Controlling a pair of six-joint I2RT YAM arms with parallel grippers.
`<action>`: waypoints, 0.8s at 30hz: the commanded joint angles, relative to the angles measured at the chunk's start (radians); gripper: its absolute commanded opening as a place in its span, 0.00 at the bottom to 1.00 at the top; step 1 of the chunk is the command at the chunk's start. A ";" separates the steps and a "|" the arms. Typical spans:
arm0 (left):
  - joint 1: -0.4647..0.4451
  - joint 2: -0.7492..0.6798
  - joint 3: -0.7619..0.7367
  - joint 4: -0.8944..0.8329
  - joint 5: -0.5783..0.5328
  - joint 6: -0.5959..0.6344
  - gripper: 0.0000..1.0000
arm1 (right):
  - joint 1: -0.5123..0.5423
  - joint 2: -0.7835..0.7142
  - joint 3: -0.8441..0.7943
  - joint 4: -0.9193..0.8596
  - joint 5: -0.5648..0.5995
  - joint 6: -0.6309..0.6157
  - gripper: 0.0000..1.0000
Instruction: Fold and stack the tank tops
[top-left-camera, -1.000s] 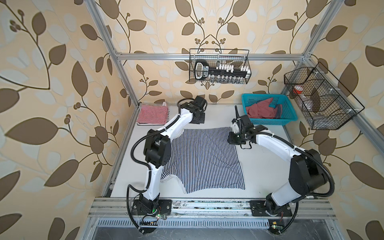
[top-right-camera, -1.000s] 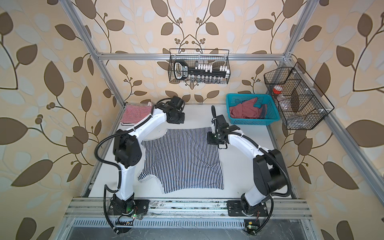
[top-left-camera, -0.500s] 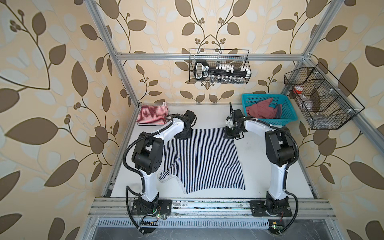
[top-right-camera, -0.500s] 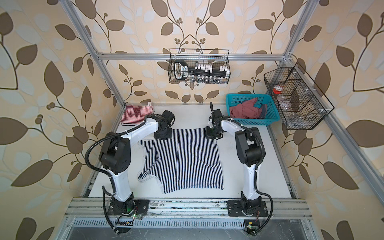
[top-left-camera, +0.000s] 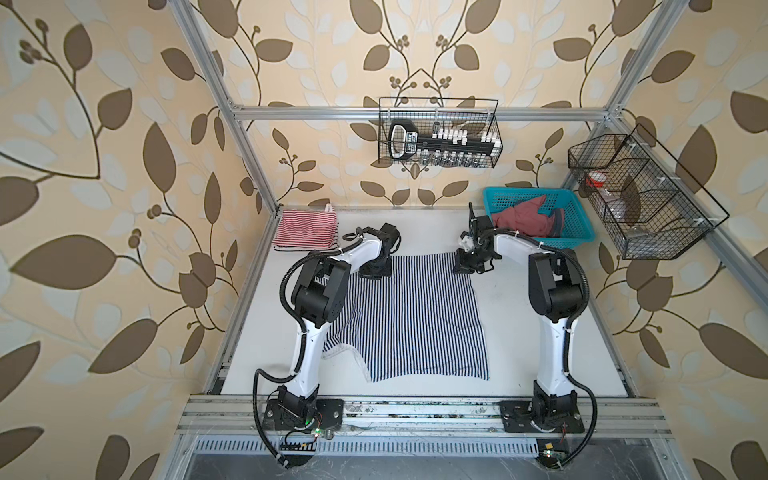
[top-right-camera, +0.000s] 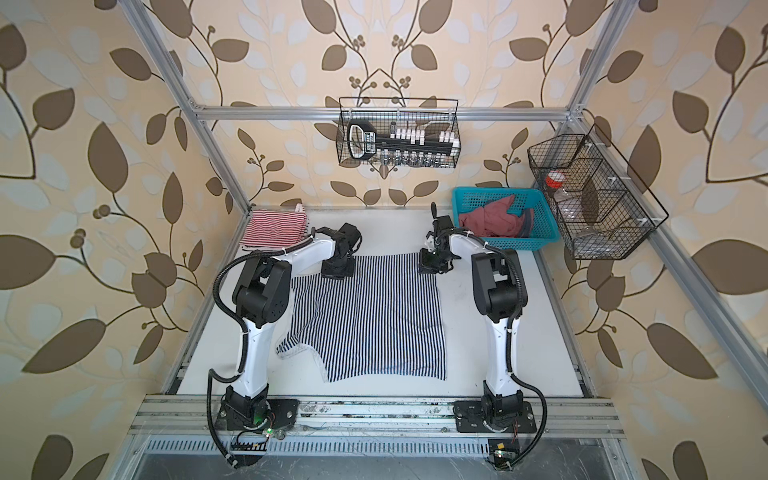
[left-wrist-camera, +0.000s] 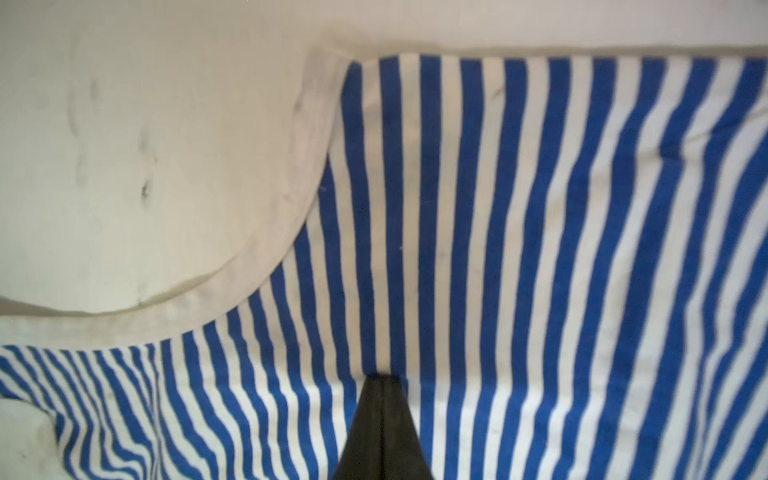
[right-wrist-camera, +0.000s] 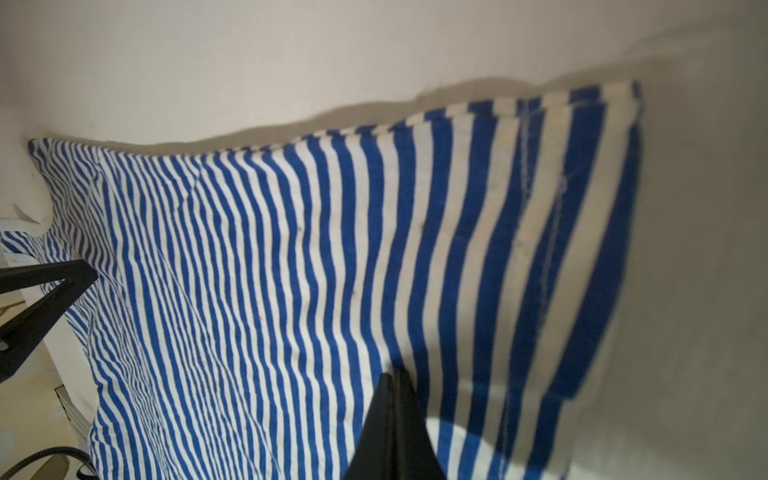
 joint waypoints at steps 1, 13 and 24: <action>0.015 0.081 0.074 -0.025 0.037 0.039 0.00 | -0.024 0.074 0.046 -0.071 0.004 -0.035 0.00; 0.021 0.139 0.298 -0.081 0.049 0.101 0.00 | -0.060 0.168 0.242 -0.120 -0.016 -0.009 0.00; 0.038 -0.185 0.242 -0.125 -0.086 0.083 0.16 | -0.050 -0.132 0.002 0.015 -0.112 -0.023 0.06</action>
